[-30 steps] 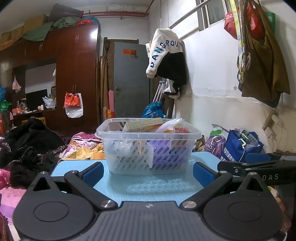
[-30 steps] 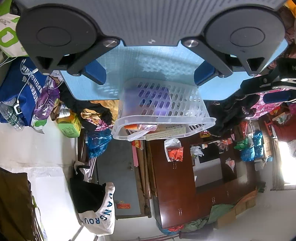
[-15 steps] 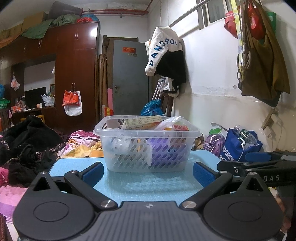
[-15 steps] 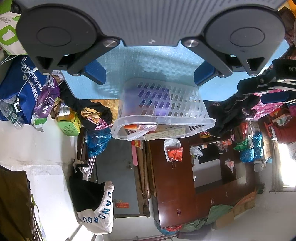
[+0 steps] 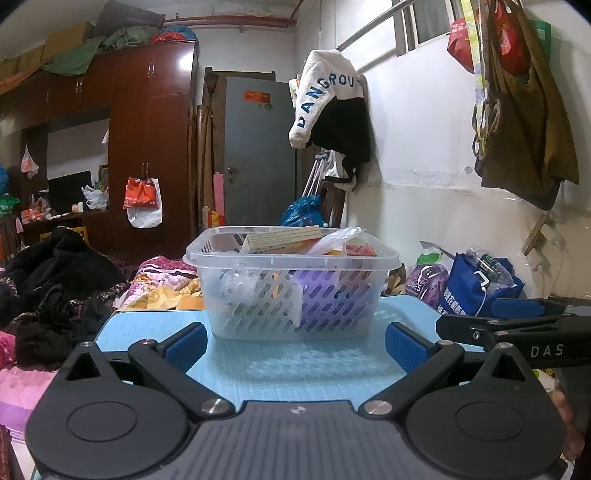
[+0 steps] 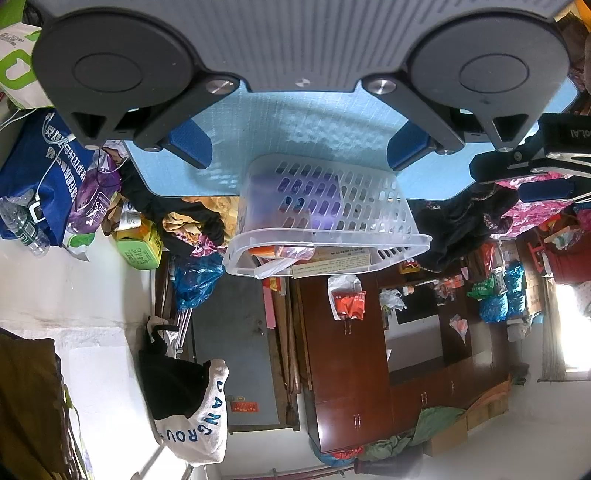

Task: Organize objects

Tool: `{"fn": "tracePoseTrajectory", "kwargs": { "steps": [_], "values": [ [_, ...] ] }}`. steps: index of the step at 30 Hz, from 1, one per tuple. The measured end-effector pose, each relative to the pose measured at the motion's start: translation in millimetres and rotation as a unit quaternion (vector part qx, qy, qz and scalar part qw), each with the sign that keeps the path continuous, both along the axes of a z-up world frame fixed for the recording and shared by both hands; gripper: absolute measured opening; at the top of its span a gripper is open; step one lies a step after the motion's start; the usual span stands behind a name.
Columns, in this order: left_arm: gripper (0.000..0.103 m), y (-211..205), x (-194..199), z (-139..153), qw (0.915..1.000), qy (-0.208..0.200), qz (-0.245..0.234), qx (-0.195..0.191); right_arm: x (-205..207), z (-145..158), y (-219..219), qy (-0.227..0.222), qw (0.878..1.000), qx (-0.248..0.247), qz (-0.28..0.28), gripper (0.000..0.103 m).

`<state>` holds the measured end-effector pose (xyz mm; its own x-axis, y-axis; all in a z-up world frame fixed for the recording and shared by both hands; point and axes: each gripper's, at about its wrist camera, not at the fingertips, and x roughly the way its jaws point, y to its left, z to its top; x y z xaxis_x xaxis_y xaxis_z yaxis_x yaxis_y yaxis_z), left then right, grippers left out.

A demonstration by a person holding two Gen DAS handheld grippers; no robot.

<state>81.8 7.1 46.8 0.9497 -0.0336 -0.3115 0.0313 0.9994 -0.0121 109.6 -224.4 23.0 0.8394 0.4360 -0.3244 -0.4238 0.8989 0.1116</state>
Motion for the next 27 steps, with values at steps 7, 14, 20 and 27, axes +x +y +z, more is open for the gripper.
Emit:
{"fn": "tracePoseTrajectory", "kwargs": {
  "steps": [7,14,20,27],
  "values": [
    [0.103,-0.2,-0.7,-2.1,1.0000,0.001,-0.002,-0.001,-0.6,1.0,-0.2,-0.001,1.000,-0.001,0.002,0.103],
    [0.103,-1.5,-0.4,-4.1,1.0000,0.003,-0.005,0.000,-1.1,1.3,1.0,-0.005,1.000,-0.007,0.003,0.103],
    [0.103,-2.9,0.1,-5.2,1.0000,0.003,-0.006,0.002,-1.0,1.1,1.2,-0.005,1.000,-0.006,0.003,0.103],
    [0.103,-2.4,0.4,-4.7,0.9999,0.002,-0.010,-0.001,-0.8,0.7,1.6,-0.004,1.000,-0.007,0.003,0.103]
  ]
}}
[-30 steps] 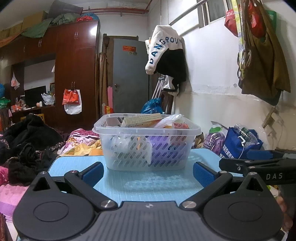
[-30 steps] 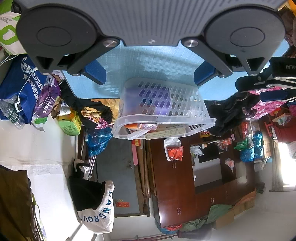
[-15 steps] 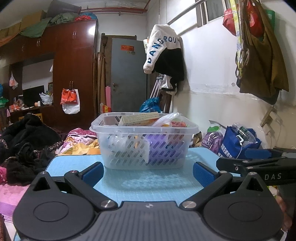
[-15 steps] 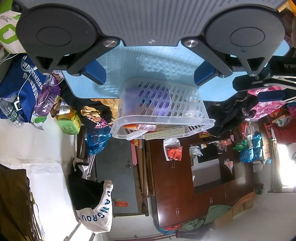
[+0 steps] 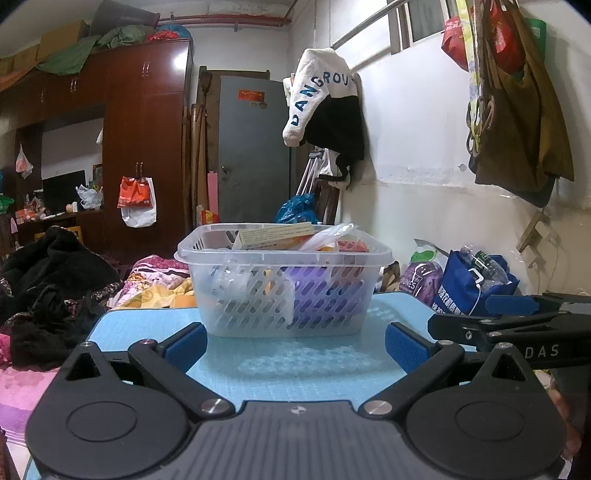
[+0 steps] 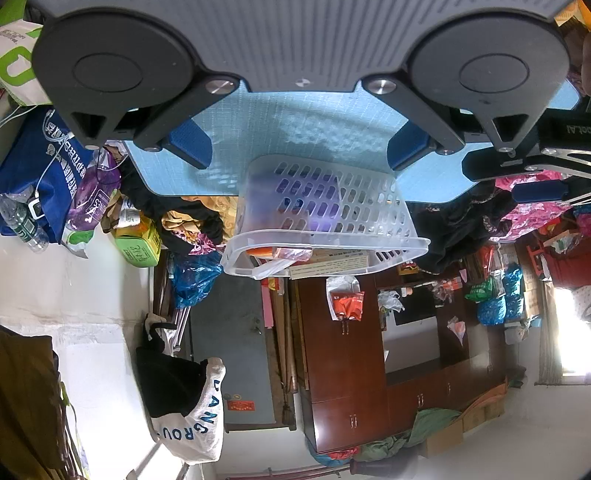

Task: Organize objects

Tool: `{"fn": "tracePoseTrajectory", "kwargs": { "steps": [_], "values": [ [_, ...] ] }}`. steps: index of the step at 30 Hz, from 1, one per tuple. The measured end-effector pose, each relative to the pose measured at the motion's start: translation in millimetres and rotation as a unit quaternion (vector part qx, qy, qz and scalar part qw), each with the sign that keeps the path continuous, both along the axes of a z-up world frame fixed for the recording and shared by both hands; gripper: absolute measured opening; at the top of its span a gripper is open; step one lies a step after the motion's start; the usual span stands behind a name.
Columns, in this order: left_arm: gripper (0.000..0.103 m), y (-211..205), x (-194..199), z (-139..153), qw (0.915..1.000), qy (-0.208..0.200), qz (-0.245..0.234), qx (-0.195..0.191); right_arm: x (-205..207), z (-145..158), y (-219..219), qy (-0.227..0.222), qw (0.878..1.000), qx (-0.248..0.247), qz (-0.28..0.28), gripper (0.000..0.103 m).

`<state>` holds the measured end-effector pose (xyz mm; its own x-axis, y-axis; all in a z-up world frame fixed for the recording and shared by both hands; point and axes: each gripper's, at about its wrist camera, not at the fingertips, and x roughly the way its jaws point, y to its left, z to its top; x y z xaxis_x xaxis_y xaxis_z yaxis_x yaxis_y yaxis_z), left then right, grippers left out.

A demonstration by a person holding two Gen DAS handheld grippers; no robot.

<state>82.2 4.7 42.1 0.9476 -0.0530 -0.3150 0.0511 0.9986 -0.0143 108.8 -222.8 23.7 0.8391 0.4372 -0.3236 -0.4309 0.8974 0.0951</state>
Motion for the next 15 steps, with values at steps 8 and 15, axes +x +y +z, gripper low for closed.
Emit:
{"fn": "tracePoseTrajectory", "kwargs": {
  "steps": [8,15],
  "values": [
    [0.103,-3.3,-2.1,0.0,0.9999,-0.005,-0.001,0.009,0.0,0.1,-0.2,0.000,1.000,0.000,0.000,0.103],
    [0.103,-5.1,-1.3,-0.5,0.9999,-0.006,0.005,0.011,0.4,-0.1,-0.1,0.000,1.000,-0.002,0.001,0.103]
  ]
}}
